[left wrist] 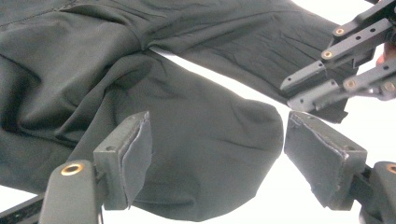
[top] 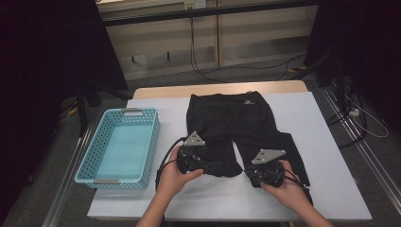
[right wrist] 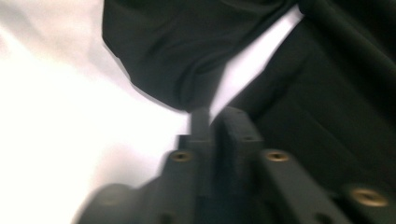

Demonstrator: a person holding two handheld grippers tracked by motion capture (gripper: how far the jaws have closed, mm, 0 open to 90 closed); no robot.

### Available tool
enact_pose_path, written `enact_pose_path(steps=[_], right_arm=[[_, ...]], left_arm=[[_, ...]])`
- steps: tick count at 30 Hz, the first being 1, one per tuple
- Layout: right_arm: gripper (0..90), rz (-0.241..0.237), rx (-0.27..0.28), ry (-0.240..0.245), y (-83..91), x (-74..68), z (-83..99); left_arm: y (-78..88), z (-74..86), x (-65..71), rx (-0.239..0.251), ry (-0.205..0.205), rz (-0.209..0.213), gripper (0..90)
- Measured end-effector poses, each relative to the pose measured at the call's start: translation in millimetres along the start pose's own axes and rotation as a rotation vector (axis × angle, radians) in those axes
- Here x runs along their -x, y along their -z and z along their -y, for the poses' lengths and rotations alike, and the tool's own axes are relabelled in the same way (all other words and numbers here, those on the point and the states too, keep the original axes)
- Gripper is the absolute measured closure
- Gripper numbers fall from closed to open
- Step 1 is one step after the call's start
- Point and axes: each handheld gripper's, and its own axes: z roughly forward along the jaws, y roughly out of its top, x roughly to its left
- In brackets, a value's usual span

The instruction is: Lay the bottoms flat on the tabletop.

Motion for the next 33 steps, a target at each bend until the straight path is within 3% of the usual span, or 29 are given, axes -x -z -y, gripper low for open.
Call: enact_pose_path(steps=[5,18,22,29,33], right_arm=[[88.2,-0.033,-0.002,-0.004,4.3,-0.6,2.5],[88.2,-0.134,-0.036,0.038,11.6,-28.1,3.3],[88.1,-0.124,-0.045,0.069,11.6,-34.1,2.8],[87.9,-0.115,-0.021,0.029,14.8,-24.5,5.0],[87.9,-0.118,-0.026,0.036,13.2,-25.5,4.6]], left_arm=[[0.6,-0.7,-0.3,0.007,0.000,0.000,23.8],[-0.9,-4.7,0.9,0.010,-0.005,0.007,23.7],[-3.6,-2.9,0.4,-0.008,-0.012,0.000,23.7],[-15.2,9.8,-4.3,-0.046,-0.005,-0.004,25.1],[-25.1,16.9,-2.6,-0.082,-0.035,-0.017,26.0]])
